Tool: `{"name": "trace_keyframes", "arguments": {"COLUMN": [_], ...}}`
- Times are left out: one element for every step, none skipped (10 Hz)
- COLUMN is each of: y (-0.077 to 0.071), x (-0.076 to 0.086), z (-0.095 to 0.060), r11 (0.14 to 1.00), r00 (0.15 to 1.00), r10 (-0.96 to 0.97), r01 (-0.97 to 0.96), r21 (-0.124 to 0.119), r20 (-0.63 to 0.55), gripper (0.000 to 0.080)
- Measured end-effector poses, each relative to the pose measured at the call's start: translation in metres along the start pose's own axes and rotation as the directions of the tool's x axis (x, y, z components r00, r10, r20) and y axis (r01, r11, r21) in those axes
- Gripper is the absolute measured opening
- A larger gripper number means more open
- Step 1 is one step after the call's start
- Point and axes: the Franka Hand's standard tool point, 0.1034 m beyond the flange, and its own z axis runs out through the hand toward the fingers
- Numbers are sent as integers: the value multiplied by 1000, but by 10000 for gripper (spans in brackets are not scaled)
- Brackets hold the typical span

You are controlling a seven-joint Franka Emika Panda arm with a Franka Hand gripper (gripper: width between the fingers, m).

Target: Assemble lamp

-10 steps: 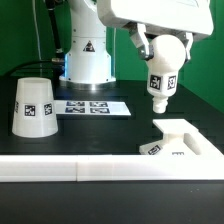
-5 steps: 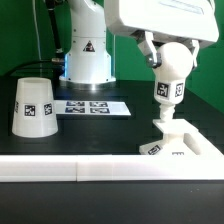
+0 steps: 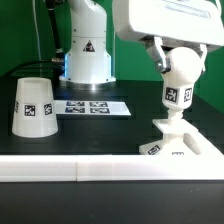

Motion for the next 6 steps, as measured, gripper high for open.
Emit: {"name": "trace_keyframes", "arguments": {"y": [-1, -2, -3, -5, -8, -10], "x": [-2, -5, -7, -10, -14, -16], "z": [2, 6, 8, 11, 14, 15], "r11": [1000, 1000, 1000, 1000, 1000, 1000], "r00": [1000, 1000, 1000, 1000, 1000, 1000], "r10": [0, 0, 0, -1, -3, -5], "r01": [0, 0, 0, 1, 3, 4], "r21": [1, 2, 3, 2, 0, -8], "r20": [2, 3, 5, 1, -7, -25], "gripper": [577, 577, 577, 577, 577, 577]}}
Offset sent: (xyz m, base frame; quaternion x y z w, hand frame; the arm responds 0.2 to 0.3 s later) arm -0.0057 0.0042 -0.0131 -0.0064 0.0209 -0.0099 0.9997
